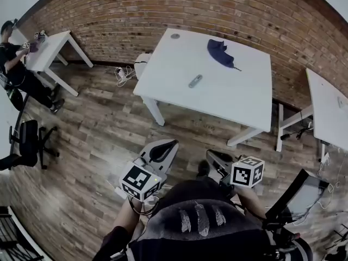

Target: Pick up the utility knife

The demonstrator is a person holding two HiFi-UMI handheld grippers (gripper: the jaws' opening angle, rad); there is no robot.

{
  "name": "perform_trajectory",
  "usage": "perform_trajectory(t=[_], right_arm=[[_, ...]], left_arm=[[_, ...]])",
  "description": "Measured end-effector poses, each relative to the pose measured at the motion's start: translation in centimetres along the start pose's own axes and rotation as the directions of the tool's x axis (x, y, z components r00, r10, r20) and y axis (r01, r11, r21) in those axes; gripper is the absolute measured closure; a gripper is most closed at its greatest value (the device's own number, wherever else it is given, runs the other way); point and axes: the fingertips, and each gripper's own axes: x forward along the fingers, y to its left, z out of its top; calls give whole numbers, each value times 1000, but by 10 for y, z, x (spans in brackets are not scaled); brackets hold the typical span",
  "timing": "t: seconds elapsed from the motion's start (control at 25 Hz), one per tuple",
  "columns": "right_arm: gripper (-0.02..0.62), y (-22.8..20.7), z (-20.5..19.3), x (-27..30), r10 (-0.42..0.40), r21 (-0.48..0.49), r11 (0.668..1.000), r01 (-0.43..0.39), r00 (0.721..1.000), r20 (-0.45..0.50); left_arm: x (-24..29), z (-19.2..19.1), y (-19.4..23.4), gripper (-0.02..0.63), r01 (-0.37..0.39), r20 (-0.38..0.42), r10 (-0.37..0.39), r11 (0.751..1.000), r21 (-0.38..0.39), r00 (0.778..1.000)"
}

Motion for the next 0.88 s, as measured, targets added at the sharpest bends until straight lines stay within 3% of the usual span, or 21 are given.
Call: perform_trajectory(t=[0.28,0.64,0.88], right_arm=[[595,-52,41,-7,50,64,997,-49,999,-20],[595,-110,81,-10,115,65,992,-110,991,-72],[595,-125,104,-16,121,66,991,-118,992,-32]], left_arm=[[66,8,8,609,-32,-75,30,999,-26,997],[126,29,29,609,-126,-135,131,991,44,982],[147,36,35,608,-128,-150,136,990,62,979]])
